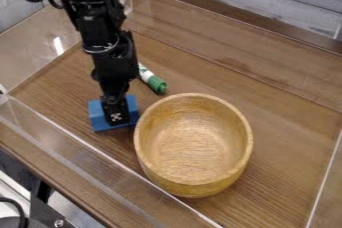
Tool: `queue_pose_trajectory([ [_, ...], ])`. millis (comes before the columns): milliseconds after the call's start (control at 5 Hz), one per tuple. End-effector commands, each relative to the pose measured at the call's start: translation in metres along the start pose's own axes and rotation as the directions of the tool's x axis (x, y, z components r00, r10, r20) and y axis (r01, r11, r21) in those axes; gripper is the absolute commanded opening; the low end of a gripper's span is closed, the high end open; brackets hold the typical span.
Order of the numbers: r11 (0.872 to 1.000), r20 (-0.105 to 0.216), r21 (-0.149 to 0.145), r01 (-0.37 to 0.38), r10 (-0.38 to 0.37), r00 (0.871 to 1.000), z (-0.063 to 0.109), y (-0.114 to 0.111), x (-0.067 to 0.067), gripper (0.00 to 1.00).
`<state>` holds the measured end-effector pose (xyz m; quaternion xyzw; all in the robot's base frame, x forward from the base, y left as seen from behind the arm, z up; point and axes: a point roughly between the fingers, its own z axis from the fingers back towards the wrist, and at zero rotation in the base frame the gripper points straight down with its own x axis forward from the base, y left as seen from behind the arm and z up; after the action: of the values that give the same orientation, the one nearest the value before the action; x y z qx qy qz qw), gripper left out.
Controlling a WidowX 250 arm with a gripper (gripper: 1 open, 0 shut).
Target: Put the blue block in the brown bowl
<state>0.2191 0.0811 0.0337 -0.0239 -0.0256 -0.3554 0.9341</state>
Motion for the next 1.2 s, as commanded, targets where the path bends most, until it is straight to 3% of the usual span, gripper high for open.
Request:
queue_pose_trajectory([
  [0, 0.998, 0.017, 0.055, 0.007, -0.008, 1.000, 0.018, 0.010, 0.007, 0.00],
  [1000, 0.996, 0.012, 0.065, -0.061, 0.060, 0.998, 0.050, 0.004, 0.018, 0.00],
])
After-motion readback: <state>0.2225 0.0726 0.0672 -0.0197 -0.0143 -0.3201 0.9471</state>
